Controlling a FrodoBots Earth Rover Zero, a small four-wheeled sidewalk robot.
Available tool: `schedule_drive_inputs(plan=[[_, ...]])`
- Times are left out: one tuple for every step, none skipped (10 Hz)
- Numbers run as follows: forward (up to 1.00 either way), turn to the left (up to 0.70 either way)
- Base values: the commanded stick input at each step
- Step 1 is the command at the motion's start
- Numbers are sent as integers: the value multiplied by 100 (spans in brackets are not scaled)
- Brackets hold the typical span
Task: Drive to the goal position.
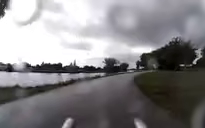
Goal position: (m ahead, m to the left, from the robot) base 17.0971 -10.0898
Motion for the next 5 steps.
schedule_drive_inputs(plan=[[100,-13],[100,-24],[100,-34],[100,-40],[100,-38]])
